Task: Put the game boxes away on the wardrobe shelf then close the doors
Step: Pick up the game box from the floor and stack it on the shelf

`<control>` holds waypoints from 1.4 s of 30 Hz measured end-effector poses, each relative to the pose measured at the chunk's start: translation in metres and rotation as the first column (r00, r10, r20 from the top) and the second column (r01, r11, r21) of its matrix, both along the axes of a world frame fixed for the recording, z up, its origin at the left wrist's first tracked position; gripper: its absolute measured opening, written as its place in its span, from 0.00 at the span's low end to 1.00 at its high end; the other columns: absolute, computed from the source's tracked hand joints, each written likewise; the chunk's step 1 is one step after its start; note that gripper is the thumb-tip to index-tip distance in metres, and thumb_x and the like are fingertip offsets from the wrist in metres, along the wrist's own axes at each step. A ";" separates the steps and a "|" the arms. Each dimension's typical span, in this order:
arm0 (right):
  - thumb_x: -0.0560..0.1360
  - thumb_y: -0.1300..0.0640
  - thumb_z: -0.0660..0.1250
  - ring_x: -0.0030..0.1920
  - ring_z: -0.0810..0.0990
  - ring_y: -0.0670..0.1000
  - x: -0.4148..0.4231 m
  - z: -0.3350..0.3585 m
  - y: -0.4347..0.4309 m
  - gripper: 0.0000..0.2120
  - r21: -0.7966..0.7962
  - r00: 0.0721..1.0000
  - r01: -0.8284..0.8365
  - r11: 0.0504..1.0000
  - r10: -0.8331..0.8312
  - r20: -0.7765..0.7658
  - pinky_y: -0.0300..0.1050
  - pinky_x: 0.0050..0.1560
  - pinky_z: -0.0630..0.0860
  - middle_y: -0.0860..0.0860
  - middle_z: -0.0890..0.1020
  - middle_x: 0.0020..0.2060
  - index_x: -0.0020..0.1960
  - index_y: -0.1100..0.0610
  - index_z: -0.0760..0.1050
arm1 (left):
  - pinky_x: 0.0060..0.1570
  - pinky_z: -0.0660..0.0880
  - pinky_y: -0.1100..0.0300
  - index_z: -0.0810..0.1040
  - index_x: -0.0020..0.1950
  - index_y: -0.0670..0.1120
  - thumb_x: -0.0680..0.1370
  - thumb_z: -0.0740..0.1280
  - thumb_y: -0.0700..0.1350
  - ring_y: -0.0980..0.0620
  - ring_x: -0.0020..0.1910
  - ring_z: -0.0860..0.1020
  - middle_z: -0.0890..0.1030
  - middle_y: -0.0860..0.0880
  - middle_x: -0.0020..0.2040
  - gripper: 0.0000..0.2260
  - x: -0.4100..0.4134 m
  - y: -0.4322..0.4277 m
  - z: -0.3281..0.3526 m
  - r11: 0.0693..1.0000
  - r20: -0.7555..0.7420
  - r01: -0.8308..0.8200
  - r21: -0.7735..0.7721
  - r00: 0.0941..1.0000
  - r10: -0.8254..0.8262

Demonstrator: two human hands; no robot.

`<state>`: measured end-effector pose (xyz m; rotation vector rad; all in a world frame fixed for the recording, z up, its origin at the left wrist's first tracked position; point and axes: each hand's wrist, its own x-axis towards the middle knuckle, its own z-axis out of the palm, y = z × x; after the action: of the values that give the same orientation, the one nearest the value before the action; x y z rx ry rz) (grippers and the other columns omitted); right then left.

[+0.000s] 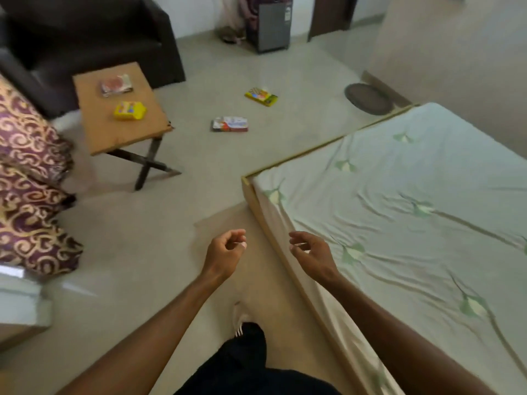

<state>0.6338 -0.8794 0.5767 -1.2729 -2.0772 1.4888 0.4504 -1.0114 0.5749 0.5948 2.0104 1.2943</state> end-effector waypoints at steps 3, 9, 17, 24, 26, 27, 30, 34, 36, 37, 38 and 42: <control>0.74 0.58 0.68 0.45 0.81 0.42 -0.088 0.007 0.049 0.15 0.016 0.998 -0.059 0.998 0.059 -0.004 0.28 0.40 0.76 0.47 0.83 0.49 0.60 0.52 0.79 | 0.46 0.77 0.65 0.80 0.56 0.45 0.75 0.68 0.36 0.55 0.44 0.80 0.83 0.49 0.47 0.12 -0.080 0.041 0.006 0.996 -0.014 -0.084 0.008 0.996 0.085; 0.73 0.60 0.66 0.47 0.82 0.44 -0.242 0.016 0.147 0.15 0.009 0.986 -0.166 0.986 0.166 -0.031 0.40 0.51 0.80 0.45 0.83 0.48 0.60 0.53 0.79 | 0.48 0.76 0.65 0.80 0.54 0.48 0.73 0.67 0.37 0.55 0.46 0.81 0.83 0.51 0.47 0.12 -0.213 0.122 0.008 0.979 -0.002 -0.200 0.041 0.980 0.200; 0.75 0.60 0.67 0.45 0.82 0.49 -0.416 0.005 0.310 0.14 -0.040 0.981 -0.179 0.983 0.176 -0.078 0.32 0.43 0.77 0.48 0.82 0.49 0.60 0.52 0.79 | 0.54 0.78 0.59 0.80 0.53 0.50 0.73 0.68 0.38 0.53 0.49 0.81 0.84 0.50 0.48 0.11 -0.378 0.265 -0.013 0.970 0.013 -0.243 0.001 0.970 0.243; 0.74 0.60 0.67 0.41 0.81 0.45 -0.536 0.005 0.417 0.13 -0.041 0.979 -0.202 0.979 0.201 -0.027 0.27 0.38 0.75 0.49 0.83 0.47 0.59 0.53 0.79 | 0.56 0.78 0.58 0.79 0.54 0.52 0.74 0.68 0.39 0.53 0.53 0.81 0.83 0.50 0.51 0.12 -0.497 0.370 -0.014 0.960 0.049 -0.279 -0.013 0.959 0.279; 0.74 0.61 0.67 0.41 0.80 0.45 -0.581 -0.003 0.453 0.13 -0.038 0.980 -0.201 0.979 0.200 -0.009 0.26 0.38 0.74 0.50 0.83 0.47 0.59 0.54 0.79 | 0.56 0.78 0.57 0.79 0.54 0.52 0.74 0.68 0.39 0.53 0.53 0.81 0.83 0.51 0.52 0.11 -0.546 0.404 -0.020 0.957 0.062 -0.289 -0.017 0.955 0.290; 0.74 0.61 0.67 0.40 0.80 0.45 -0.603 -0.007 0.469 0.13 -0.045 0.981 -0.193 0.980 0.193 -0.007 0.26 0.37 0.74 0.50 0.83 0.47 0.59 0.54 0.79 | 0.56 0.78 0.58 0.80 0.54 0.52 0.74 0.68 0.39 0.53 0.53 0.81 0.83 0.51 0.51 0.11 -0.569 0.420 -0.023 0.956 0.065 -0.294 -0.021 0.953 0.295; 0.74 0.62 0.67 0.39 0.80 0.45 -0.663 -0.019 0.513 0.13 -0.047 0.987 -0.163 0.986 0.163 0.006 0.28 0.36 0.75 0.51 0.83 0.47 0.58 0.55 0.79 | 0.55 0.78 0.59 0.80 0.53 0.51 0.74 0.68 0.38 0.53 0.51 0.81 0.83 0.50 0.50 0.11 -0.633 0.465 -0.035 0.953 0.073 -0.300 -0.030 0.951 0.302; 0.74 0.62 0.67 0.38 0.80 0.45 -0.761 -0.040 0.577 0.13 -0.081 0.994 -0.100 0.992 0.103 0.033 0.28 0.35 0.75 0.51 0.83 0.48 0.58 0.54 0.79 | 0.54 0.78 0.59 0.79 0.50 0.54 0.74 0.68 0.39 0.53 0.50 0.81 0.83 0.50 0.50 0.11 -0.742 0.533 -0.056 0.973 0.077 -0.217 -0.075 0.972 0.222; 0.74 0.62 0.67 0.38 0.80 0.46 -0.809 -0.044 0.607 0.13 -0.094 0.996 -0.067 0.993 0.072 0.054 0.28 0.35 0.75 0.52 0.83 0.48 0.58 0.55 0.79 | 0.54 0.78 0.60 0.79 0.51 0.53 0.74 0.68 0.39 0.54 0.50 0.81 0.83 0.51 0.49 0.10 -0.795 0.569 -0.059 0.979 0.086 -0.172 -0.109 0.980 0.182; 0.74 0.62 0.67 0.38 0.80 0.46 -0.827 -0.047 0.620 0.13 -0.088 0.996 -0.061 0.994 0.067 0.065 0.28 0.35 0.74 0.52 0.83 0.48 0.58 0.55 0.79 | 0.53 0.78 0.59 0.79 0.50 0.53 0.73 0.69 0.40 0.54 0.48 0.81 0.83 0.51 0.47 0.10 -0.816 0.584 -0.060 0.982 0.087 -0.155 -0.109 0.982 0.165; 0.74 0.62 0.67 0.38 0.80 0.46 -0.846 -0.047 0.634 0.13 -0.098 0.996 -0.052 0.994 0.059 0.071 0.27 0.35 0.74 0.52 0.83 0.48 0.58 0.55 0.79 | 0.52 0.77 0.59 0.79 0.48 0.54 0.72 0.69 0.41 0.54 0.46 0.81 0.83 0.52 0.45 0.09 -0.836 0.600 -0.060 0.983 0.094 -0.145 -0.113 0.983 0.156; 0.74 0.62 0.67 0.34 0.79 0.39 -0.911 -0.061 0.693 0.13 -0.102 0.994 -0.009 0.995 0.020 0.108 0.26 0.34 0.73 0.51 0.83 0.47 0.58 0.55 0.79 | 0.51 0.76 0.58 0.79 0.47 0.53 0.69 0.68 0.41 0.53 0.41 0.80 0.82 0.52 0.41 0.10 -0.910 0.668 -0.075 0.979 0.118 -0.117 -0.165 0.983 0.138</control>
<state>-0.2772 -0.1861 0.5160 -1.4087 -2.1063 1.5822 -0.4600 -0.3431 0.4998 0.3042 2.0464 1.2007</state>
